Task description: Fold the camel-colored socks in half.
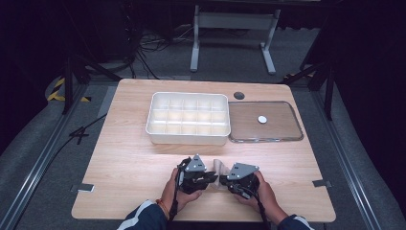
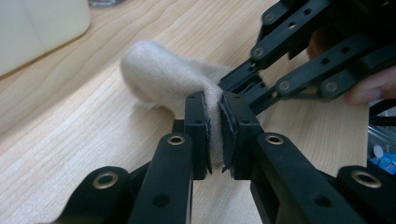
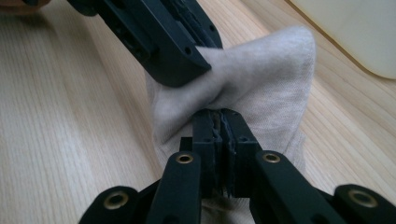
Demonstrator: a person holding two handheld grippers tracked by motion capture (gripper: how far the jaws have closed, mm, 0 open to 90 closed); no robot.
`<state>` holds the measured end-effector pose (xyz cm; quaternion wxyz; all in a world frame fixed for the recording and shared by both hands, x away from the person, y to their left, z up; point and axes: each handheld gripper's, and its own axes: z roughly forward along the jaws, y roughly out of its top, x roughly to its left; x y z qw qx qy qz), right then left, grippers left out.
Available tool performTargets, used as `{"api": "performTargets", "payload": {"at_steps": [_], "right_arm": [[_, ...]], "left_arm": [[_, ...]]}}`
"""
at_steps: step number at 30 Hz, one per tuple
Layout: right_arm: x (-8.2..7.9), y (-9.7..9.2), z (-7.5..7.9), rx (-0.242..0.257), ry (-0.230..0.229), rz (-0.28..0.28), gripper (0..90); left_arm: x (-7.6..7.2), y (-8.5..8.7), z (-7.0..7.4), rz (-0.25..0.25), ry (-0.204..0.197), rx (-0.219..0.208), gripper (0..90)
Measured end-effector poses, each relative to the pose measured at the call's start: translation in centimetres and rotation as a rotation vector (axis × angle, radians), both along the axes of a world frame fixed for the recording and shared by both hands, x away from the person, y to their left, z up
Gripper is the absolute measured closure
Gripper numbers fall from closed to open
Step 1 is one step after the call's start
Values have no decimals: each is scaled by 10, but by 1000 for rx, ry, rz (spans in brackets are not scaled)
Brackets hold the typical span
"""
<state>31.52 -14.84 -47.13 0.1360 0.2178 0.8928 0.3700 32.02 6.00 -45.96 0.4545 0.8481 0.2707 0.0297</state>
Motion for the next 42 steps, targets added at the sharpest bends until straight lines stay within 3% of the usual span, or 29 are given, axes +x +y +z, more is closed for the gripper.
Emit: {"api": "performTargets", "payload": {"at_steps": [7,11,16,19,22,24,30,37,42], "right_arm": [[2,3,-3,35,-6,38,839],[5,-3,-2,64,10,33,662],[1,-19,12,85,-10,-7,618],[1,-33,15,73,-7,-58,624],[7,-38,8,47,41,-95,635],[9,-36,3,16,55,-84,665],[8,-33,2,10,60,-62,754],[7,-32,1,10,58,-64,787],[7,-32,1,14,60,-65,792]], "left_arm": [[1,2,1,-22,-4,-5,817],[1,4,1,-16,2,4,822],[0,4,1,-23,-1,17,824],[2,5,0,-24,1,15,824],[2,3,0,-25,7,12,823],[2,0,1,-33,-1,13,821],[-2,-11,2,-53,-50,30,816],[-1,-18,3,-67,-55,-9,815],[-1,-27,-2,-84,-51,-6,810]]}}
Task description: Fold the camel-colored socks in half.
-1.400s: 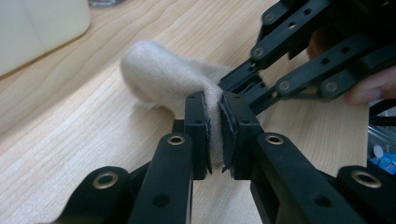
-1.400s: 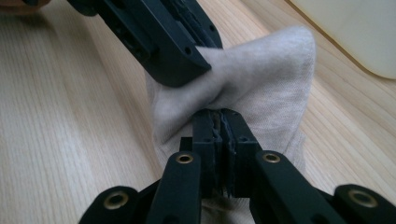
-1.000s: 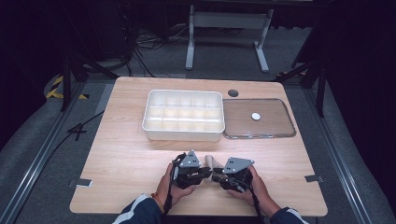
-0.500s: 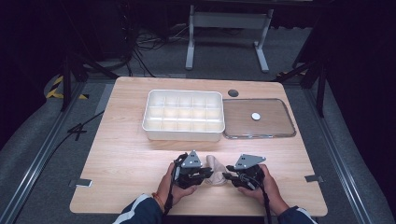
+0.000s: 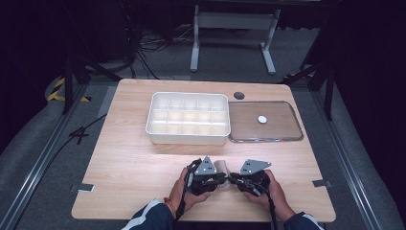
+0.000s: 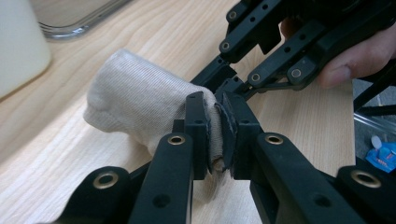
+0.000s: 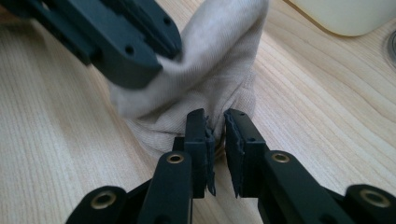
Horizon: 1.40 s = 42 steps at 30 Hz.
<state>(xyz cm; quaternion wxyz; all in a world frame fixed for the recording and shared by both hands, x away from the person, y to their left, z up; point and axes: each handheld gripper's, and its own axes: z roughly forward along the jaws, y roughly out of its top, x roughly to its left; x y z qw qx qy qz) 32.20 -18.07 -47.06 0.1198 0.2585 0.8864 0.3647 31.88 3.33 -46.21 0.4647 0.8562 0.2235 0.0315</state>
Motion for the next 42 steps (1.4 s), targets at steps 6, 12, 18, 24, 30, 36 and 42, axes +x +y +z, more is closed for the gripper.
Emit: {"api": "performTargets", "payload": {"at_steps": [6,12,18,24,30,36,42], "right_arm": [[2,-2,-1,19,1,13,784],[2,-7,6,17,-46,4,724],[4,-11,21,115,-81,-33,682],[9,-8,29,200,-77,-27,605],[18,1,24,192,-49,-14,601],[28,1,15,180,35,-27,669],[29,-3,7,147,58,-27,811]], "left_arm": [[-1,-8,-6,-10,-19,43,791],[-1,-7,-8,-9,-23,59,793],[-2,-10,-9,-9,-21,63,793],[-1,-8,-10,-16,-18,61,792],[-2,-8,-10,-16,-19,59,788],[-2,-8,-11,-23,-29,67,773],[-7,-3,-2,-60,-40,60,682]]}}
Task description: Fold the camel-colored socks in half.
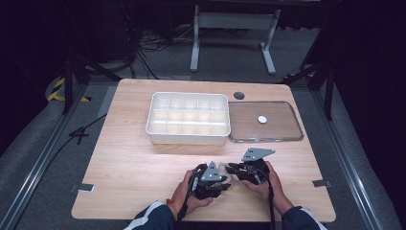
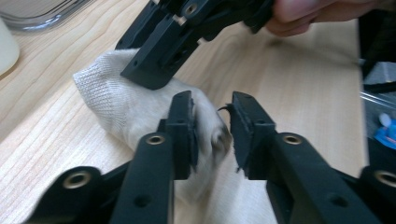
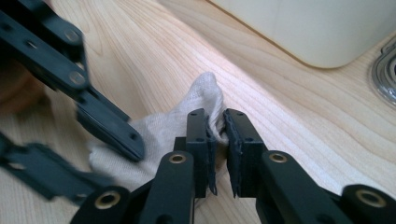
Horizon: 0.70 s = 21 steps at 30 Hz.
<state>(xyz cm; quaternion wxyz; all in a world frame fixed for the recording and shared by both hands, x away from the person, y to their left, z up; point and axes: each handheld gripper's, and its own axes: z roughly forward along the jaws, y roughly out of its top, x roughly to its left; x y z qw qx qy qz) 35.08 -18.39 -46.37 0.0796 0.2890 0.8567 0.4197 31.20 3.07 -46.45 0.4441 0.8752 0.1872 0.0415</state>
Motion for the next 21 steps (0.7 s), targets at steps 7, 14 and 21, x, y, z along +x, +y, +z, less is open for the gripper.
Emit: {"api": "performTargets", "payload": {"at_steps": [7,14,21], "right_arm": [[-5,1,1,-21,-34,1,812],[-10,4,-1,-49,-61,13,814],[-12,3,-1,-57,-65,-5,785]], "left_arm": [[6,26,21,41,9,-127,728],[-2,2,2,-41,-28,-21,768],[-7,-5,-11,-70,-45,37,768]]}}
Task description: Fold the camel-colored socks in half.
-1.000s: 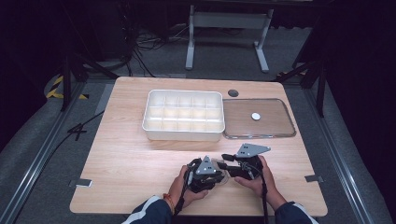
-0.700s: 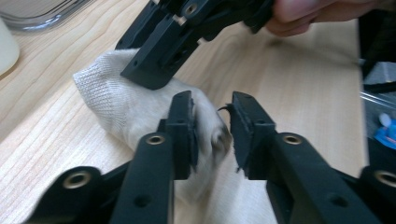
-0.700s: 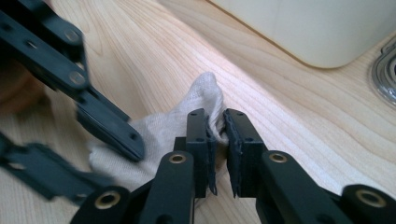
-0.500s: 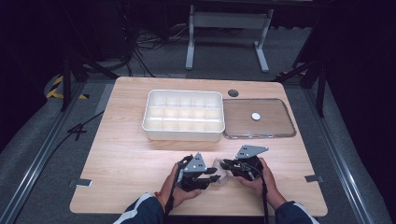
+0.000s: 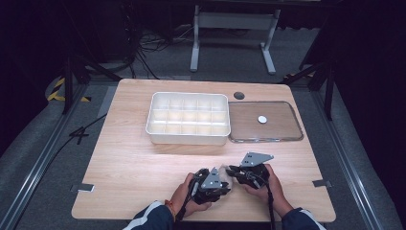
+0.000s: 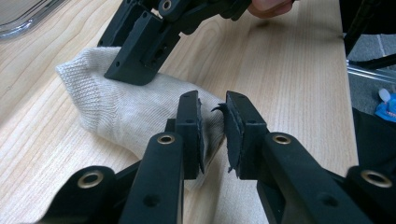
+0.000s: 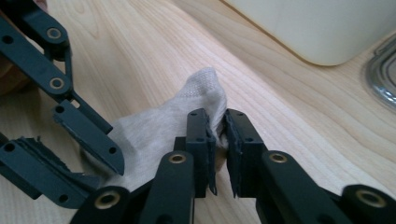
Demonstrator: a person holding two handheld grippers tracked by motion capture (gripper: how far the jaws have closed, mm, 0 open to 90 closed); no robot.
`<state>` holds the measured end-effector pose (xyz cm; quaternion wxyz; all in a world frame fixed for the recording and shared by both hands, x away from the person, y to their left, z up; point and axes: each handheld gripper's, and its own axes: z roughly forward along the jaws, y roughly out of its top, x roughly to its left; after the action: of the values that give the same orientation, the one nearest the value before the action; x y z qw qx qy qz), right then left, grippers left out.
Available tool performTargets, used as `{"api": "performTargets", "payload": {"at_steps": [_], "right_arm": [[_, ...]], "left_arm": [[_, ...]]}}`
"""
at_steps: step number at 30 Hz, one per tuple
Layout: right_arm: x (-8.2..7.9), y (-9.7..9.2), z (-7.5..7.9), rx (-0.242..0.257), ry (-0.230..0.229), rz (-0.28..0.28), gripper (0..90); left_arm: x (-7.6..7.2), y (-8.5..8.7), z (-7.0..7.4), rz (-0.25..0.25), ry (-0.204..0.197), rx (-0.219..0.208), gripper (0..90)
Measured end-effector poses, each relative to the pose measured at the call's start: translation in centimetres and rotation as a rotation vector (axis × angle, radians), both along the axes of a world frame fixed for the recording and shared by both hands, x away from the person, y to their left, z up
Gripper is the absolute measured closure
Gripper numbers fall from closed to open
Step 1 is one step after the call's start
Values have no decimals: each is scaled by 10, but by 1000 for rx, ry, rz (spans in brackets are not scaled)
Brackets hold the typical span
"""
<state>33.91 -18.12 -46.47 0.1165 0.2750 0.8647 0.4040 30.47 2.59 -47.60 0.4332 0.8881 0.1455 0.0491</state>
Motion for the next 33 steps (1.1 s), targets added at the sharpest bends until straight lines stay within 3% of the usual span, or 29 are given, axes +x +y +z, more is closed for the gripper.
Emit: {"api": "performTargets", "payload": {"at_steps": [7,8,10,13,17,19,21,23,26,29,33], "right_arm": [[4,-2,2,-14,-28,-79,781],[7,-6,4,5,-34,-108,775],[7,-8,5,18,-37,-108,765],[5,-13,16,98,-76,-65,744],[0,-4,26,142,-117,23,795],[-1,5,23,129,-97,84,812],[3,13,15,75,-93,97,814],[7,16,10,78,-77,98,821],[13,20,2,15,-60,61,836],[18,19,-4,-16,-43,-1,834],[20,19,-7,-43,-45,-26,842]], "left_arm": [[0,1,-1,-7,-10,1,784],[1,1,-1,-5,-3,-6,784],[2,2,-2,-10,-1,-11,784],[2,3,-2,-11,7,-14,782],[3,3,-3,-8,23,-27,783],[3,3,-3,-6,22,-29,783],[3,3,-3,-4,25,-31,783],[2,3,-3,-2,19,-29,783],[2,2,-3,-2,22,-30,784],[3,3,-3,-7,25,-25,788],[3,3,-3,-8,29,-26,793]]}}
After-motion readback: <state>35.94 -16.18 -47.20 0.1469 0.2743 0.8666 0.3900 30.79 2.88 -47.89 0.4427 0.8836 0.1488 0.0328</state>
